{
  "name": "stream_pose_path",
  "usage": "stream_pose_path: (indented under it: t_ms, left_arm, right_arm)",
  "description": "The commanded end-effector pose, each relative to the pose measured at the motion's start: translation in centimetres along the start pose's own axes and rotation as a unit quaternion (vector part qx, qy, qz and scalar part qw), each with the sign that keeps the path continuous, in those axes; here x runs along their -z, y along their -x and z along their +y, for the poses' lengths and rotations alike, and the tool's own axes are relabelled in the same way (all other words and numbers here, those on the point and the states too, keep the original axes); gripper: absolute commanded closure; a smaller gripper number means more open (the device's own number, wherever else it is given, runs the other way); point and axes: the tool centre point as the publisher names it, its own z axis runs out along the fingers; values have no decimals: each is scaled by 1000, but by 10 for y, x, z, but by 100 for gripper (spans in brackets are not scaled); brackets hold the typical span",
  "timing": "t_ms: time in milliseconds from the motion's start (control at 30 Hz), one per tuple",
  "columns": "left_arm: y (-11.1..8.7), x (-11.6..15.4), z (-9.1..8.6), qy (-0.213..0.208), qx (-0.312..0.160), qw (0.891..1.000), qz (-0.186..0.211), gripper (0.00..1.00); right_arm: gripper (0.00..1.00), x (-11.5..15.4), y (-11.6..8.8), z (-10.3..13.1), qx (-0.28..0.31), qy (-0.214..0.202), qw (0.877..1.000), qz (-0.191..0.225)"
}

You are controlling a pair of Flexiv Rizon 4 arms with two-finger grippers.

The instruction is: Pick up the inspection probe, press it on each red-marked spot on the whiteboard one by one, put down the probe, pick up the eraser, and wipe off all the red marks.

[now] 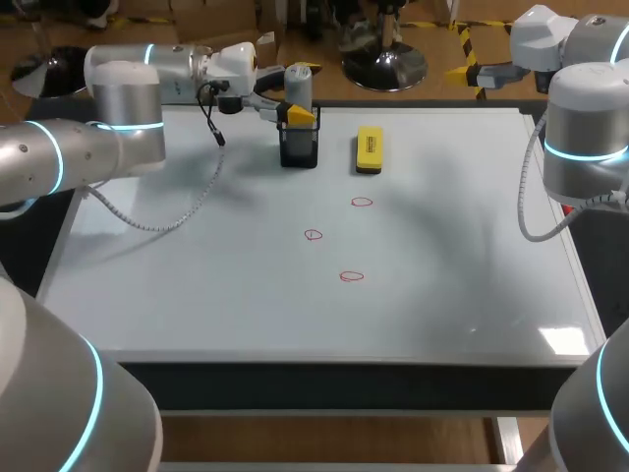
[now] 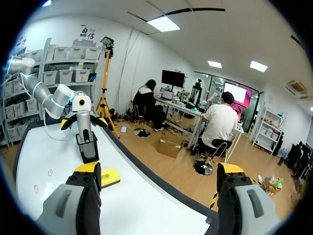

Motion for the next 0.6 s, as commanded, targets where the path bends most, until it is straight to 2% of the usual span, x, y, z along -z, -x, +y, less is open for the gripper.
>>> stream_pose_path:
  t_ms: [33, 100, 233, 300, 333, 367, 400, 500, 600]
  left_arm:
    - [2, 1, 1, 0, 1, 1000, 1, 3]
    - [2, 2, 2, -1, 1, 1000, 0, 10]
    - [2, 6, 0, -4, 0, 1000, -2, 13]
    - [2, 7, 1, -3, 0, 1000, -3, 19]
    - [2, 8, 1, -3, 0, 1000, -3, 31]
    - [2, 8, 1, -3, 1, 1000, -4, 51]
    - [2, 9, 1, -3, 0, 1000, -5, 56]
    - [1, 10, 0, -2, -4, 1000, -4, 100]
    - [-1, 10, -1, 0, -9, 1000, 0, 100]
  right_arm:
    - [0, 0, 0, 0, 0, 0, 1000, 0]
    - [0, 0, 0, 0, 0, 0, 1000, 0]
    - [0, 0, 0, 0, 0, 0, 1000, 0]
    - [0, 0, 0, 0, 0, 0, 1000, 0]
    - [0, 0, 0, 0, 0, 0, 1000, 0]
    - [0, 0, 0, 0, 0, 0, 1000, 0]
    - [0, 0, 0, 0, 0, 0, 1000, 0]
    - [0, 0, 0, 0, 0, 0, 1000, 0]
    - [0, 0, 0, 0, 0, 0, 1000, 0]
